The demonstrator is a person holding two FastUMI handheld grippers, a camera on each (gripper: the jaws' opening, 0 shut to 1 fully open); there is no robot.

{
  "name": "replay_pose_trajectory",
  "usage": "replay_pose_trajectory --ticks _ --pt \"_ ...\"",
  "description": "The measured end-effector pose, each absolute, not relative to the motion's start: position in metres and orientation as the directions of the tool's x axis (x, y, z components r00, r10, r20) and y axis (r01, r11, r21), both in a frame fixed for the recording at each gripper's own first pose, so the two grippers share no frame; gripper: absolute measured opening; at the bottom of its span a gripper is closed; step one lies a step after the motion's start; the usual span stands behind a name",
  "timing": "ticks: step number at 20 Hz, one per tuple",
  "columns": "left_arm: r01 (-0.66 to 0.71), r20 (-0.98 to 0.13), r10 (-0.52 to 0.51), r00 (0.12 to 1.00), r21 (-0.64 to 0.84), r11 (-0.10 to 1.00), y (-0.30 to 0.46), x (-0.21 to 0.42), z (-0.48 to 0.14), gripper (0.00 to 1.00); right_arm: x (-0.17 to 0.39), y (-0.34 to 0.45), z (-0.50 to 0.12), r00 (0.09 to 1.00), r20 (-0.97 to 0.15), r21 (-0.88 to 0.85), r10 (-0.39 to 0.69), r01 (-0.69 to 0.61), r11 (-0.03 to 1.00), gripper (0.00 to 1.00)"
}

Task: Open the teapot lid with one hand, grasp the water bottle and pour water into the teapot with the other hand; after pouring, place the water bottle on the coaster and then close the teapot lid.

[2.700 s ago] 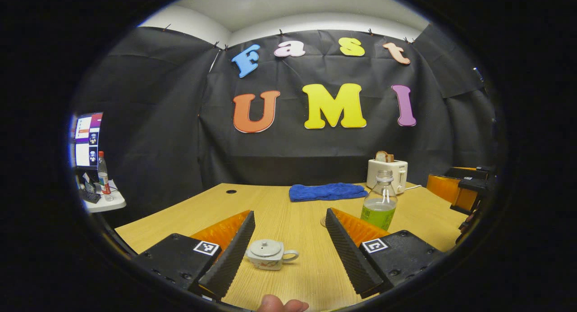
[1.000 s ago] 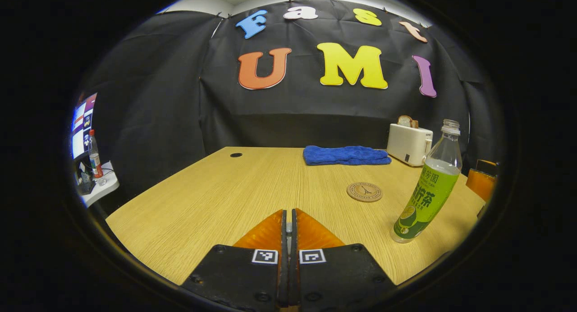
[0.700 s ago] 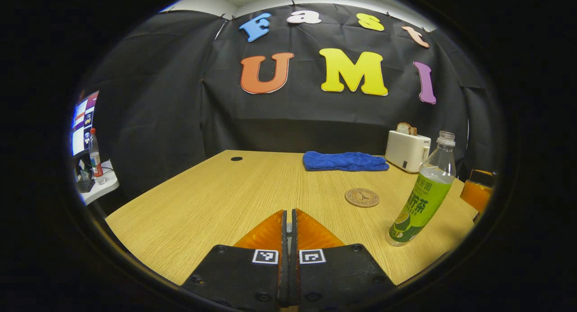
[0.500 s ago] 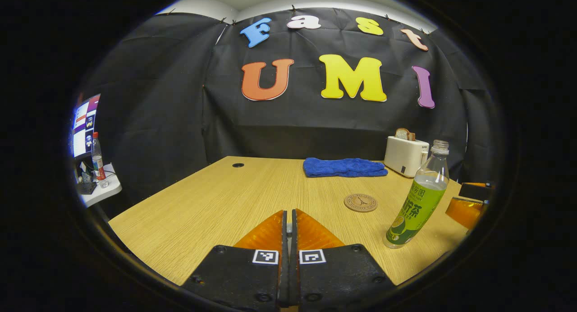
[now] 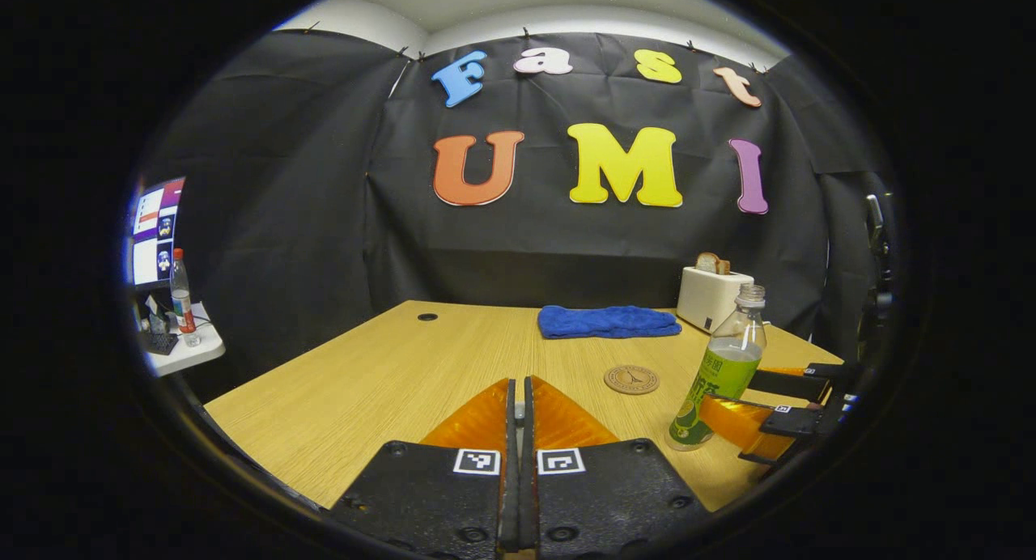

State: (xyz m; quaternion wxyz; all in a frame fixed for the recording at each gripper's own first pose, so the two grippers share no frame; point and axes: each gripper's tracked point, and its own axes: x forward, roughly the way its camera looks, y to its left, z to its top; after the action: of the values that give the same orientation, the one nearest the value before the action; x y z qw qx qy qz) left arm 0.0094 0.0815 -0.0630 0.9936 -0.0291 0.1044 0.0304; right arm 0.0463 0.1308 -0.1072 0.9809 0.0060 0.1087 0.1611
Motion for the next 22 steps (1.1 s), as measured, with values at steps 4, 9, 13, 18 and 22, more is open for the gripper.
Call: replay_pose_trajectory --ticks 4,9,13,18,22 --pt "-0.084 -0.202 0.071 0.977 -0.055 0.995 0.091 0.004 -0.061 0.03 0.056 0.135 -0.108 0.932 -0.209 0.059 0.295 -0.29 0.955 0.95" --pt "-0.092 -0.202 0.077 0.976 -0.065 0.994 0.101 0.001 -0.063 0.03 0.064 0.137 -0.107 0.935 -0.218 0.049 0.28 -0.276 0.96 0.76" --pt "-0.09 -0.194 0.074 0.978 -0.075 0.993 0.107 0.001 -0.062 0.03 0.073 0.144 -0.086 0.934 -0.201 -0.086 0.294 -0.316 0.945 0.73" --pt "-0.08 -0.165 0.067 0.984 -0.071 0.994 0.112 0.001 -0.056 0.03 0.1 0.161 -0.07 0.931 -0.213 -0.417 0.297 -0.361 0.834 0.73" --pt "-0.092 -0.164 0.078 0.983 -0.08 0.992 0.125 -0.001 -0.06 0.03 0.119 0.168 -0.063 0.944 -0.18 -0.669 0.278 -0.325 0.669 0.73"
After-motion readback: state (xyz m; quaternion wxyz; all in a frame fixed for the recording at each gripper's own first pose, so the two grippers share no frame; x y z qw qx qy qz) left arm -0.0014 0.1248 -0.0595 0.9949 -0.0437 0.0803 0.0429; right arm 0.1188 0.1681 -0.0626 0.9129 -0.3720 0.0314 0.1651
